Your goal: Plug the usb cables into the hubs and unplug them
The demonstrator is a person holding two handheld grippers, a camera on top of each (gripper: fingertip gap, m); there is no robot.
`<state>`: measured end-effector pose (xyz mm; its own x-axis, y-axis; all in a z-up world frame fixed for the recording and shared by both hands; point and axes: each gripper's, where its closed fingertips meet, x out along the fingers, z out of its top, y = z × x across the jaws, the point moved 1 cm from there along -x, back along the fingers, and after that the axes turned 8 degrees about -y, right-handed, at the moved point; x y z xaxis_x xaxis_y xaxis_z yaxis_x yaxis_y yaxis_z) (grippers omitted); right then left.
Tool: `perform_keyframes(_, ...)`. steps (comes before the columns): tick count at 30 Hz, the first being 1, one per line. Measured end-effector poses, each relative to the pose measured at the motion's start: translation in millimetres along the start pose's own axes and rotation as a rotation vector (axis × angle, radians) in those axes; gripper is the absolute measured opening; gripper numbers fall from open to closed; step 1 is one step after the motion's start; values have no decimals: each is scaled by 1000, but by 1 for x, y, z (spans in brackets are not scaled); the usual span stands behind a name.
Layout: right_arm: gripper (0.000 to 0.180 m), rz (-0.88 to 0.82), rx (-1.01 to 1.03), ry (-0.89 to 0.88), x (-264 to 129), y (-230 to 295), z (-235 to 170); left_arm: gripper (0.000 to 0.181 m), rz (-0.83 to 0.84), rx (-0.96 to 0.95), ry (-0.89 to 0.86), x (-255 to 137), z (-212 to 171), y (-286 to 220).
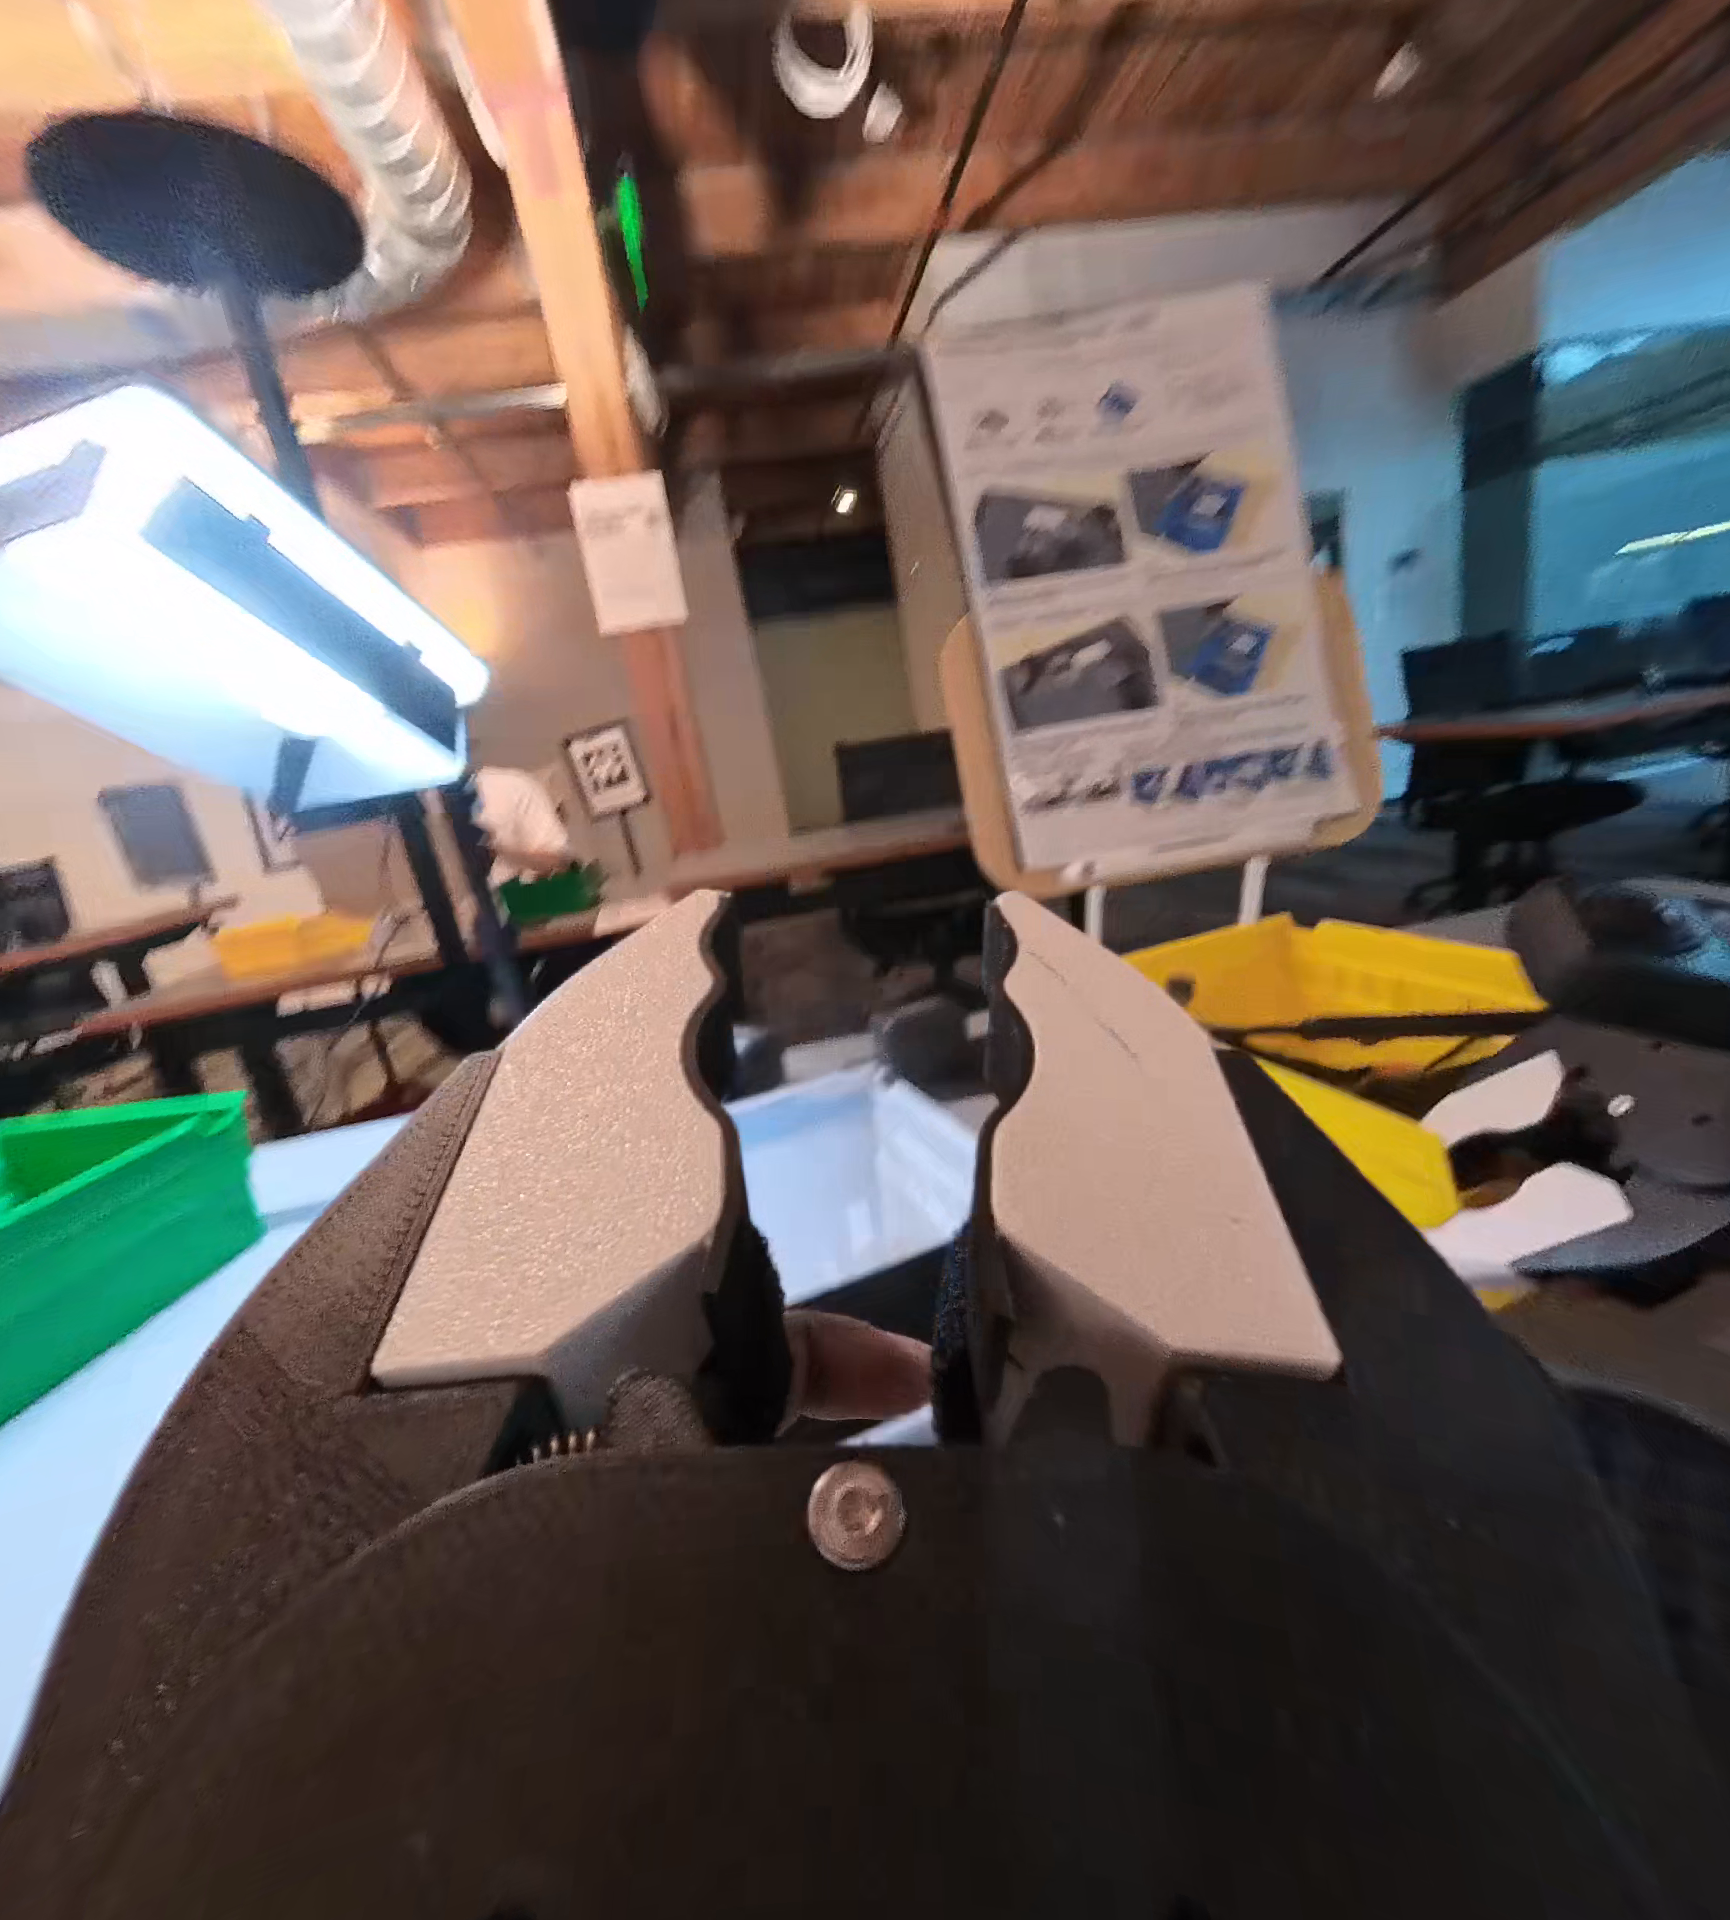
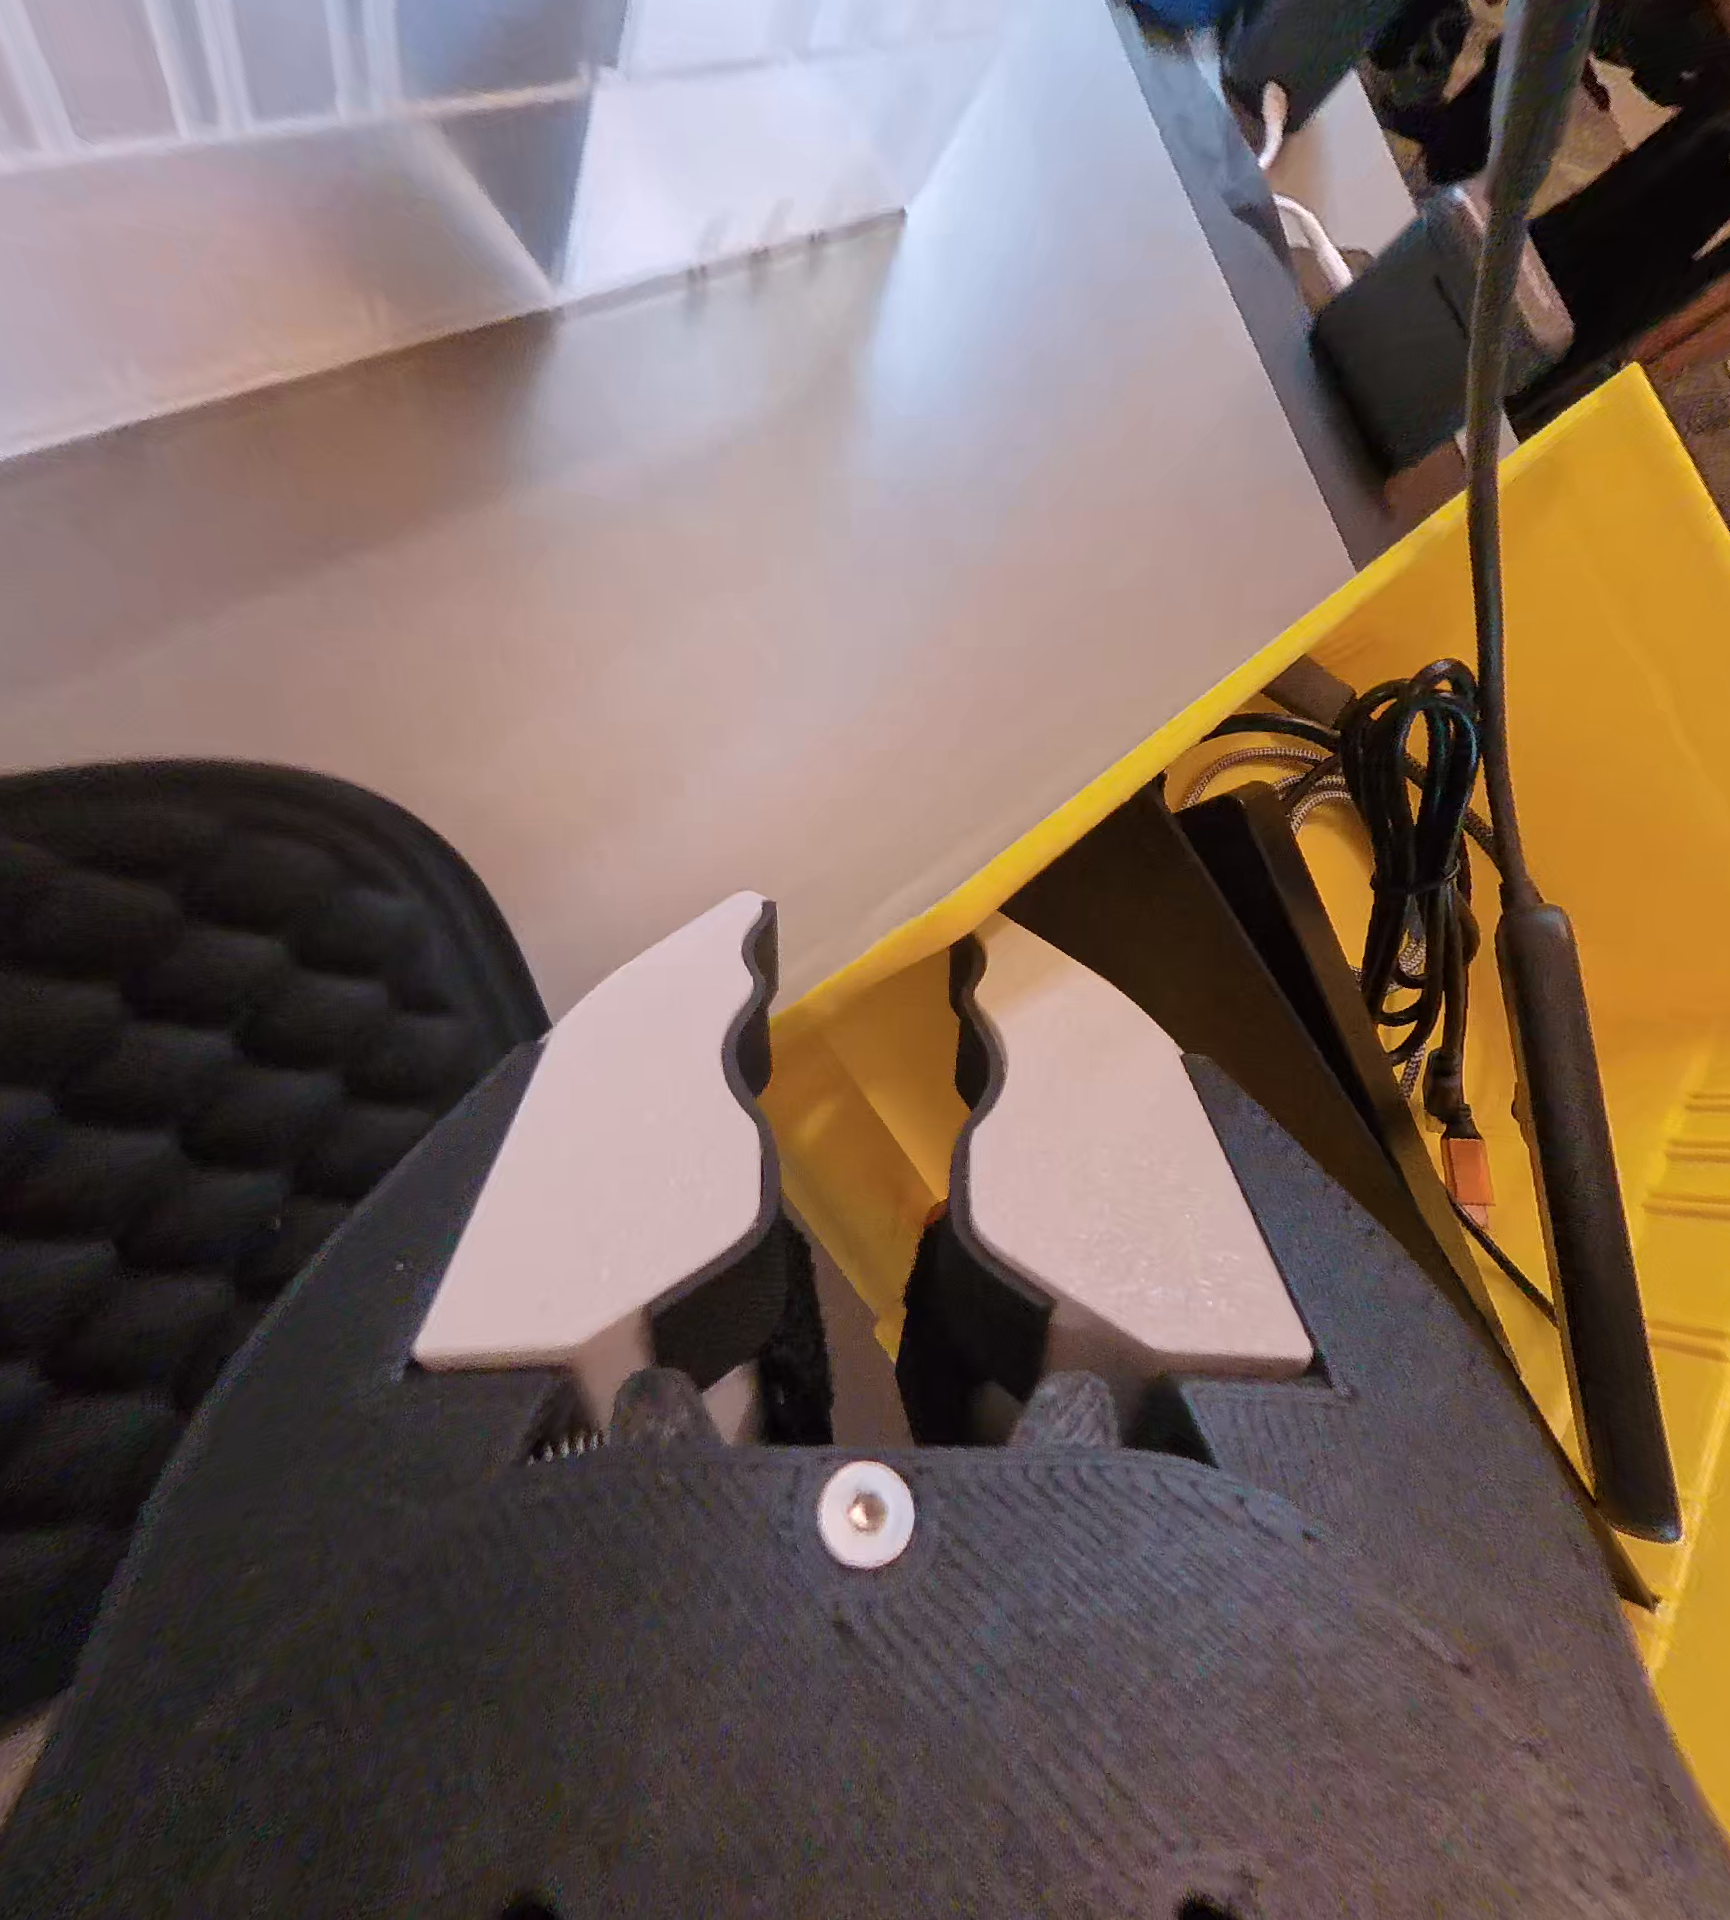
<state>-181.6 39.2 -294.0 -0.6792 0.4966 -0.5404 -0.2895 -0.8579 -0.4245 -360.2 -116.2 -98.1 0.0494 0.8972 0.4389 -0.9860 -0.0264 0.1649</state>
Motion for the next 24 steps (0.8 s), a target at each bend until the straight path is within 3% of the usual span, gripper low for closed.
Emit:
perform_keyframes(7,33,41,-48,-51,23,20,29,51,191,-6,197,-42,-37,74)
perform_keyframes(11,34,89,-73,-88,26,29,36,59,89,-87,249,-55,-54,74)
perform_keyframes(17,33,147,-49,-187,17,36,36,69,147,-87,464,-71,-105,92)
perform_keyframes(24,39,51,198,-784,-58,38,101,72,157,-48,589,-69,-153,93)
